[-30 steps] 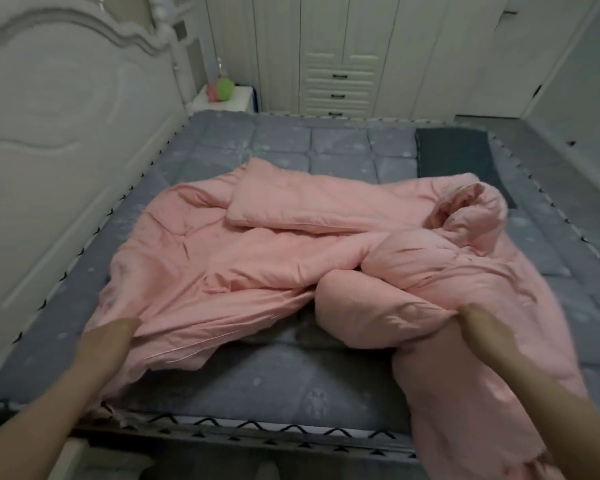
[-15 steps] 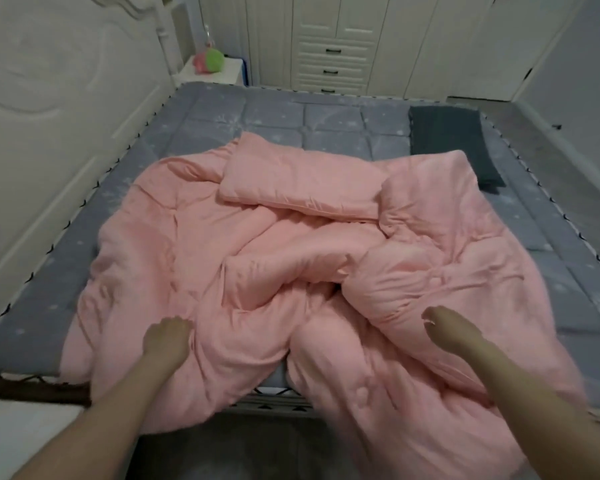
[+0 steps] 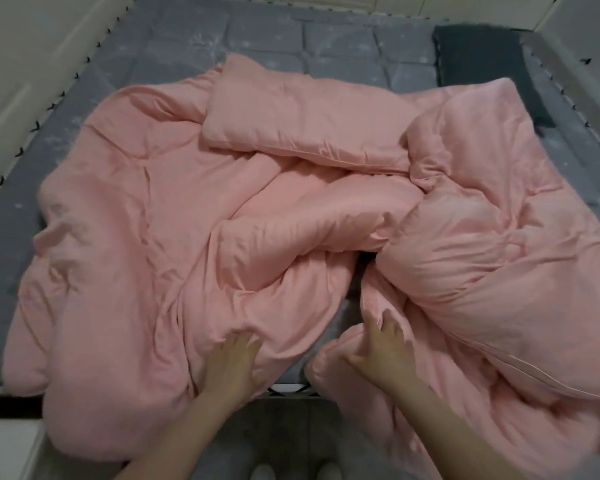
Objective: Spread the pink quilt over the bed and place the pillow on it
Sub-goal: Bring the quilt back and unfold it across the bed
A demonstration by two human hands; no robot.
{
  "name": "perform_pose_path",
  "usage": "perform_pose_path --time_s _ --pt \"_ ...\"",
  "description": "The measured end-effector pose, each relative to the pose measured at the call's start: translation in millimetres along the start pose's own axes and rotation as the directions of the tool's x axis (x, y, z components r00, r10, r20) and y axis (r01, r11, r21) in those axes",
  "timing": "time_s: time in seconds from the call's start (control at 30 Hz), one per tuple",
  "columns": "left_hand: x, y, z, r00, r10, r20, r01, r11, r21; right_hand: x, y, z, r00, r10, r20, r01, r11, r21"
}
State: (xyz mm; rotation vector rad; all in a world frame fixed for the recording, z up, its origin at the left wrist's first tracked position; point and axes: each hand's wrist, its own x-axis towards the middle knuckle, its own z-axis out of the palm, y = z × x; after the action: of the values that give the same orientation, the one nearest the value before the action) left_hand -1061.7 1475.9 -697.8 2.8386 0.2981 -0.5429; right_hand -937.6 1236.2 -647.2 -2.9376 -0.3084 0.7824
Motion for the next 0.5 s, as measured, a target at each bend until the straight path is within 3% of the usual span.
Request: perform_pose_path --time_s 0.07,0.17,0.27,0.4,0.5 --pt "9 0 21 0.999 0.013 0.049 -0.011 0.999 -0.039 10 0 21 0.992 0.110 -0.063 -0.107 0.993 0.049" --pt "11 -11 46 0.994 0.045 0.104 -0.051 0.997 0.054 19 12 37 0.992 0.076 -0.100 -0.079 0.997 -0.027" --pt "14 -28 57 0.988 0.131 -0.083 -0.121 0.986 0.114 20 30 41 0.993 -0.041 -0.109 0.026 0.991 -0.132" --pt "18 -33 50 0.970 0.134 -0.205 -0.115 0.988 0.102 12 45 37 0.975 -0.155 -0.161 0.102 0.950 -0.296" --pt "16 -35 30 0.983 0.111 -0.149 -0.102 0.993 0.064 1 54 24 0.962 -0.219 -0.162 0.170 0.947 -0.271"
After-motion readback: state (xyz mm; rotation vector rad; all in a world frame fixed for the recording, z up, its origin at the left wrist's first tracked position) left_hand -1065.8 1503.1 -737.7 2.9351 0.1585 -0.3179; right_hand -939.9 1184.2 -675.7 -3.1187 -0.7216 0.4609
